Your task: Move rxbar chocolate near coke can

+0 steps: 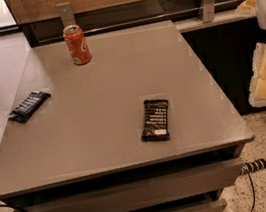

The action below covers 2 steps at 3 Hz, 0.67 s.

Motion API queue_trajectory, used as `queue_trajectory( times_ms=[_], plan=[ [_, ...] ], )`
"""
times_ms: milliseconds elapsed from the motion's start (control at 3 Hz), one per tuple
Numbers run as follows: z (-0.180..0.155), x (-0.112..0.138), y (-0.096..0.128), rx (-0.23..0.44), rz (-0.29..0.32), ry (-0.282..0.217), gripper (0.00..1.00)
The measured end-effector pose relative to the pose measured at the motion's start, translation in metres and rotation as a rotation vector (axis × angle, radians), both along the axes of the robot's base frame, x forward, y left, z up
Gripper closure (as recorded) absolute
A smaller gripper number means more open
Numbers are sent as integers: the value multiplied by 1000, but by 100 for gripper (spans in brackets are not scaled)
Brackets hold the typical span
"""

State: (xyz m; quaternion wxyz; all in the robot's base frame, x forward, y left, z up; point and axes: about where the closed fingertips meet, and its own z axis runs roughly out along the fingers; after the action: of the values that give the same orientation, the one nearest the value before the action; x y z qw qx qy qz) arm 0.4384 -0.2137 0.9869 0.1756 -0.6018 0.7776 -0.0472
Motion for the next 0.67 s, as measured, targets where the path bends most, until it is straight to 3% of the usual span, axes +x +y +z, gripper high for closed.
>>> queue_trajectory(
  times_ms=[333, 667],
  plan=[
    [0, 0, 0, 0, 0, 0, 0],
    [-3, 3, 11, 8, 37, 11, 0]
  ],
)
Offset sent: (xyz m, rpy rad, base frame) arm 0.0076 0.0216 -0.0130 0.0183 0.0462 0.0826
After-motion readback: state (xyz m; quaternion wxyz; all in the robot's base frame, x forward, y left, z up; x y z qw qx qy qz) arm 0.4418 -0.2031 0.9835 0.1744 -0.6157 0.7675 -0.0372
